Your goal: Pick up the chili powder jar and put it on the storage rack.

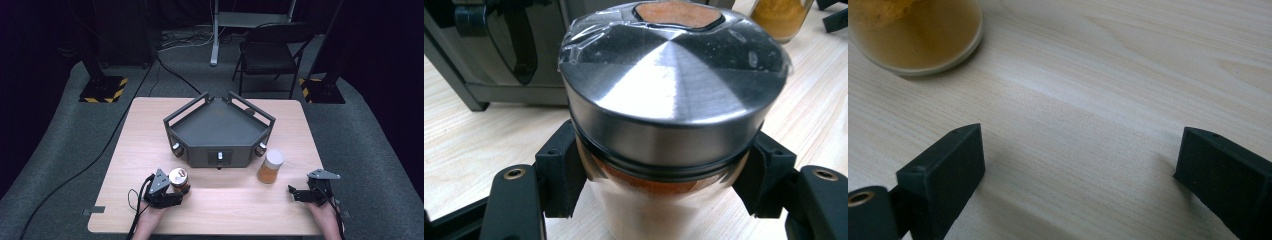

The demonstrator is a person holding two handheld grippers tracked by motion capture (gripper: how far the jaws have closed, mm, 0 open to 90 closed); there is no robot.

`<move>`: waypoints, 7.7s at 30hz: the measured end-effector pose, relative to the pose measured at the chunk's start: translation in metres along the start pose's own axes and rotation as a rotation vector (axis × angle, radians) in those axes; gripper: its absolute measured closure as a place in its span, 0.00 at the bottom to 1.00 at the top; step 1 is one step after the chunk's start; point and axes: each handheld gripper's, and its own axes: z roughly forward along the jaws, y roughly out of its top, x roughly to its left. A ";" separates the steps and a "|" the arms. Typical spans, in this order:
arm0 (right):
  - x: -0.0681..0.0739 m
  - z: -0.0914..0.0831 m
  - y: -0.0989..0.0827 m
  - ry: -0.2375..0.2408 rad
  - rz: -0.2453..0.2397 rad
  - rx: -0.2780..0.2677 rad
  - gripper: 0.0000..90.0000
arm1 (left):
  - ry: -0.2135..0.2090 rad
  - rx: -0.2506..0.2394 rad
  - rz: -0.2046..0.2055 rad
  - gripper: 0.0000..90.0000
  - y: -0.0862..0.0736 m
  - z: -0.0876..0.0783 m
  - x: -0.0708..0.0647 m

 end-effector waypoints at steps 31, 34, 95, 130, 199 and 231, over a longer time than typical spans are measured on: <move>0.000 0.000 0.000 0.000 0.000 0.000 0.05 | 0.008 -0.055 -0.004 0.35 0.018 -0.016 0.003; 0.000 0.000 0.000 0.000 0.000 0.000 0.05 | 0.005 -0.060 -0.004 0.35 0.019 -0.016 0.004; 0.000 0.000 0.000 -0.001 0.000 0.000 0.05 | -0.022 -0.150 0.020 0.35 0.095 -0.018 0.017; 0.000 0.000 0.000 0.000 -0.001 0.000 0.05 | 0.070 -0.126 0.007 0.35 0.136 0.030 0.017; 0.000 0.000 0.000 0.004 -0.004 0.001 0.05 | 0.157 -0.037 -0.060 0.09 0.163 0.063 0.023; 0.000 0.000 0.000 0.003 -0.003 0.001 0.05 | 0.150 -0.076 -0.013 0.00 0.133 0.019 0.027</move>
